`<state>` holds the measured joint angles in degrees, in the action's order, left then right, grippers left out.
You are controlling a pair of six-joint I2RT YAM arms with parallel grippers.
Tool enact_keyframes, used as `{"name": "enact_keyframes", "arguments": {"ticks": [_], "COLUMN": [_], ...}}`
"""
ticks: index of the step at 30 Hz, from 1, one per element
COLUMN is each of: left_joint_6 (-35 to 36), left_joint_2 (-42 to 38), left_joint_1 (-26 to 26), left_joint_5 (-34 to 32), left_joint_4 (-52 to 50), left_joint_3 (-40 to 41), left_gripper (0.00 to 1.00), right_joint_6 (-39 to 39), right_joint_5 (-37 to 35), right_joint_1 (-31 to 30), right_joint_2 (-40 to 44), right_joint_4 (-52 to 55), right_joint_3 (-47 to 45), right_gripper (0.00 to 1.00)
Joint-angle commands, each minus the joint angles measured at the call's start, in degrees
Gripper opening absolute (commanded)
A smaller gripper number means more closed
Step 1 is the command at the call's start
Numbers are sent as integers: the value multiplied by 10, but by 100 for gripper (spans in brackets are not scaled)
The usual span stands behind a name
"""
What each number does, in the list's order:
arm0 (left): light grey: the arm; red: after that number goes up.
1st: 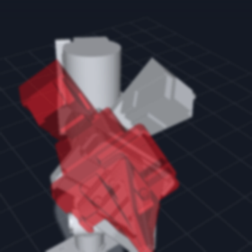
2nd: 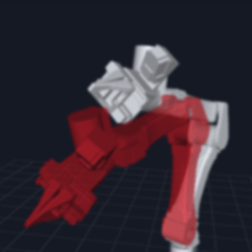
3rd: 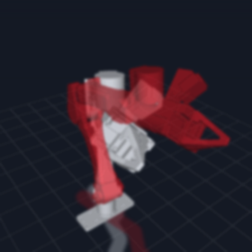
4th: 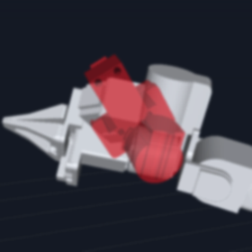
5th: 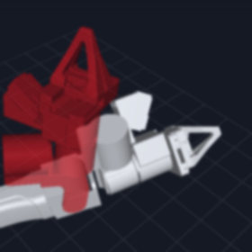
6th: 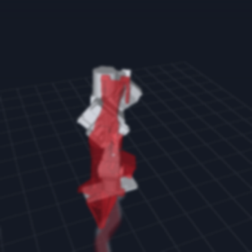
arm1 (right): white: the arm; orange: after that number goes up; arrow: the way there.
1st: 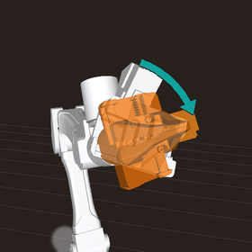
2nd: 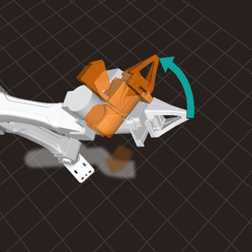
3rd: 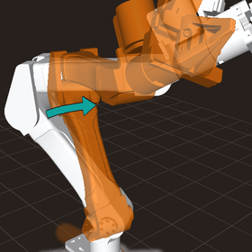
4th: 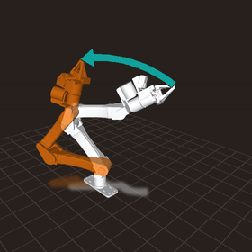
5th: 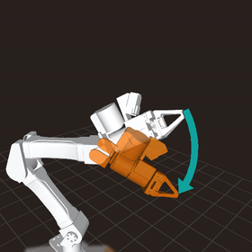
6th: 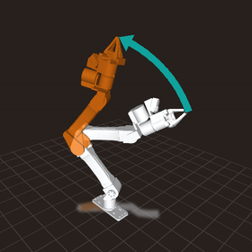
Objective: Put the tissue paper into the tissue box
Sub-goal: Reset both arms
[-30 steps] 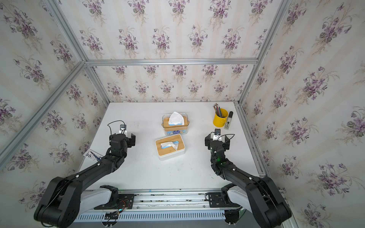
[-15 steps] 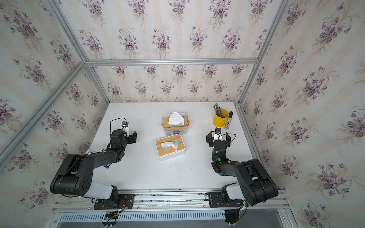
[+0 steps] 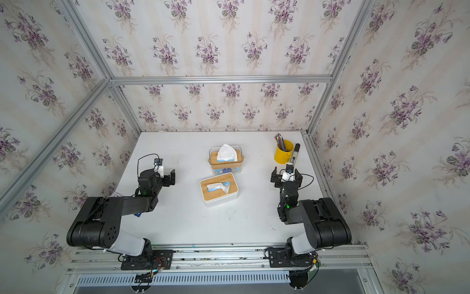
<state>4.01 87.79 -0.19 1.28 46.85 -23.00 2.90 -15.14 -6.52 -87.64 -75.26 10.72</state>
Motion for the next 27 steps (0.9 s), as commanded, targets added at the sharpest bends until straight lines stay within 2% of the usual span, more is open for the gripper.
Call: {"name": "enact_keyframes", "arguments": {"ticks": [1,2,3,5,7,27], "left_joint_6": [-2,-2,-2,-2,-3,-3], "left_joint_2": [4,3,3,3,3,3], "left_joint_1": [0,0,0,0,0,0], "left_joint_5": [3,3,3,3,3,2], "left_joint_4": [32,31,30,29,29,29], "left_joint_3": [3,2,3,2,2,2], "left_gripper": [99,99,99,99,99,99], "right_joint_6": [-30,-32,-27,-43,-38,-40], "right_joint_5": [37,40,37,12,6,5], "right_joint_1": [9,13,13,12,12,12], "right_joint_2": [-3,-4,-17,-2,-13,-10], "right_joint_4": [-9,9,-37,-7,-38,-26], "right_joint_3": [10,13,4,7,2,5], "right_gripper": [100,100,100,100,100,100]}}
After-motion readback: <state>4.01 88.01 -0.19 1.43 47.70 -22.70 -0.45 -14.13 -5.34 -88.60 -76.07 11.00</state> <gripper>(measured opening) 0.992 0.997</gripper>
